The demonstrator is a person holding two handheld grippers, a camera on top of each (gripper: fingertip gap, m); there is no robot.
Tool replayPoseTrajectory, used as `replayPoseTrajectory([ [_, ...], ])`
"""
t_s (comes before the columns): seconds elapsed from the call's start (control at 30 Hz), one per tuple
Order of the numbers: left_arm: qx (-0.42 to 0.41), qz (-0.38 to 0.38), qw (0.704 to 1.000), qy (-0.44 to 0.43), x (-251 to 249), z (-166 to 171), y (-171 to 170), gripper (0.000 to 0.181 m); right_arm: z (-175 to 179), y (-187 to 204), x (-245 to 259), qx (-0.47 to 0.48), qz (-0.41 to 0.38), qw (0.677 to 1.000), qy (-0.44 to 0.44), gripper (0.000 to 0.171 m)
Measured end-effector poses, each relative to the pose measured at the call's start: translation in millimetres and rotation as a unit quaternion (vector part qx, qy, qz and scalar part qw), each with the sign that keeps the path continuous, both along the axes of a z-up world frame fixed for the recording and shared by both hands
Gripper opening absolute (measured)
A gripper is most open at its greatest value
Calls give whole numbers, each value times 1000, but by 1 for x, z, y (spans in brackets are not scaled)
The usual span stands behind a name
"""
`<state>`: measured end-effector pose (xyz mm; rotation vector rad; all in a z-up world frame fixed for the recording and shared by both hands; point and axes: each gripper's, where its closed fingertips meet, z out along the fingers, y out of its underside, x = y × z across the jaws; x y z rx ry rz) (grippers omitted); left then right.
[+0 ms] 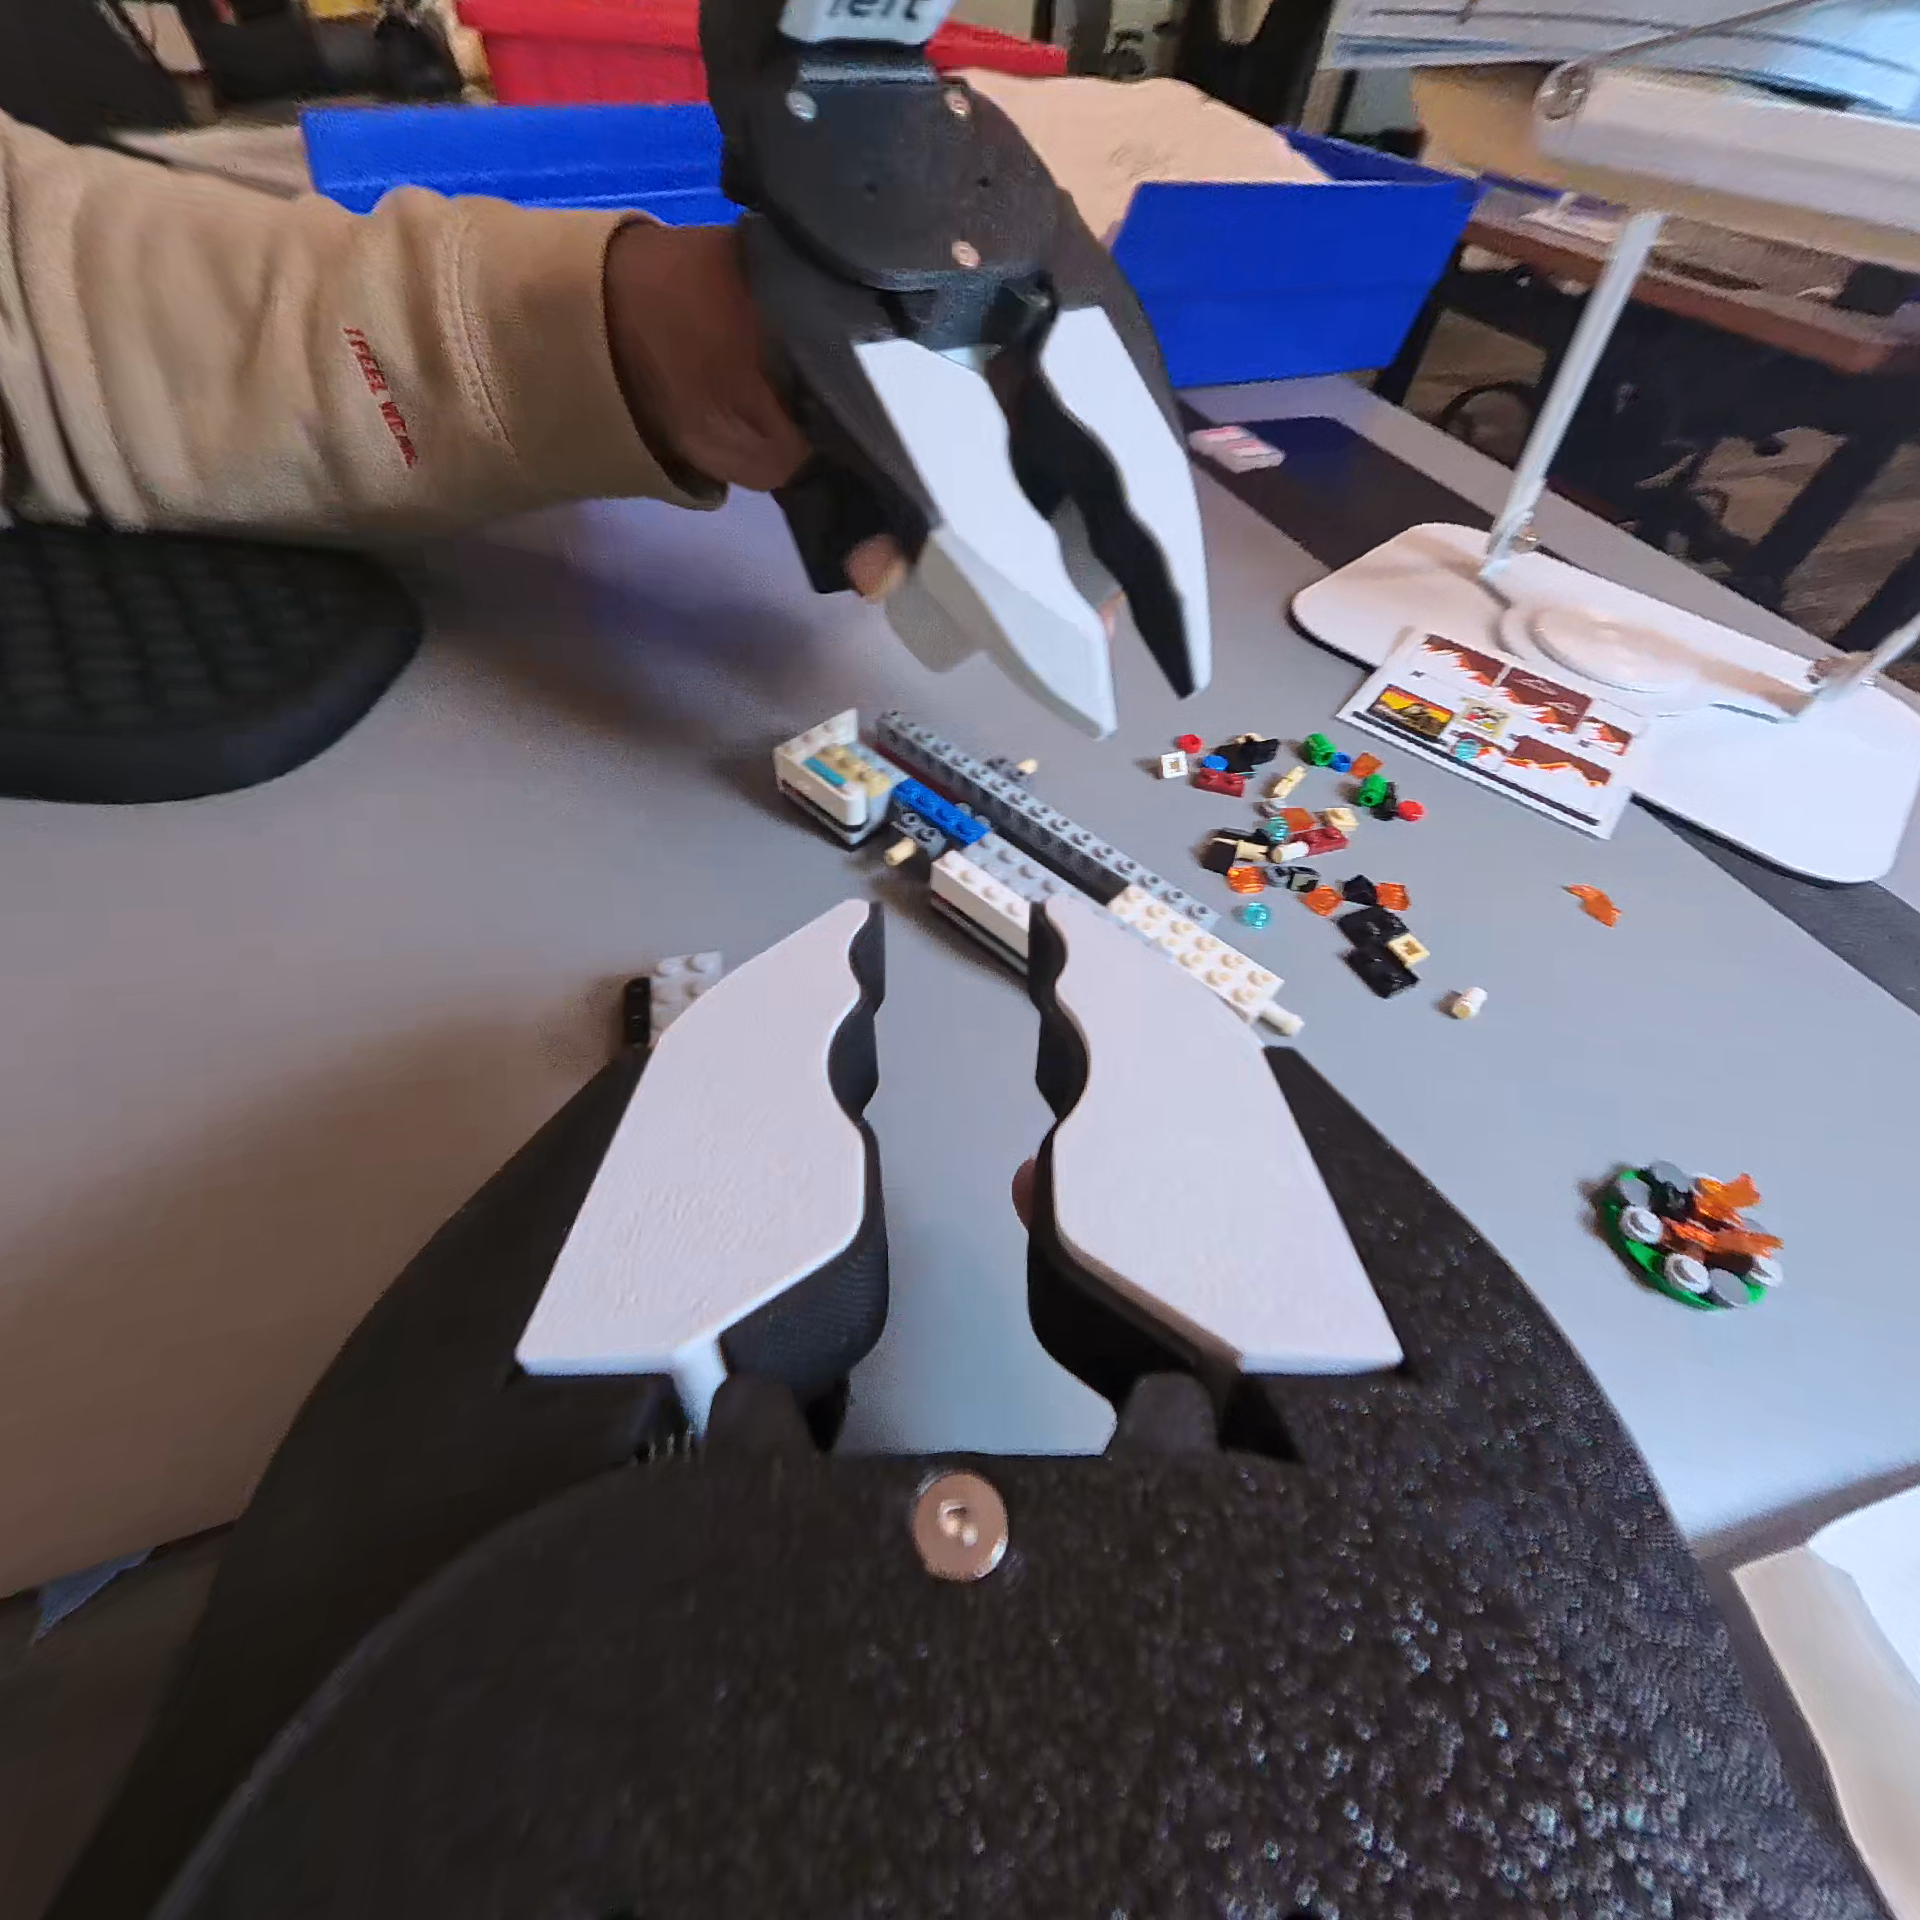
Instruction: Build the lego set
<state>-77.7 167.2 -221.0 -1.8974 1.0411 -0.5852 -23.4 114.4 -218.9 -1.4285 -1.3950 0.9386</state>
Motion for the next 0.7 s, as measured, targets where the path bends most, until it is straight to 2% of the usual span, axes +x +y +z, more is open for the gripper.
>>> replayPoseTrajectory([
  [0.13,-28,50,994,93,-18,-25,57,26,16,11,4,-20,-31,998,58,23],
  [0.3,-89,84,986,111,-25,-33,90,19,34,29,19,-7,-84,993,85,22],
  [0.47,-130,127,975,130,-28,-36,106,11,55,53,37,6,-144,982,119,15],
  [0.7,-188,120,959,177,-14,-49,104,17,59,55,43,3,-149,982,117,12],
])
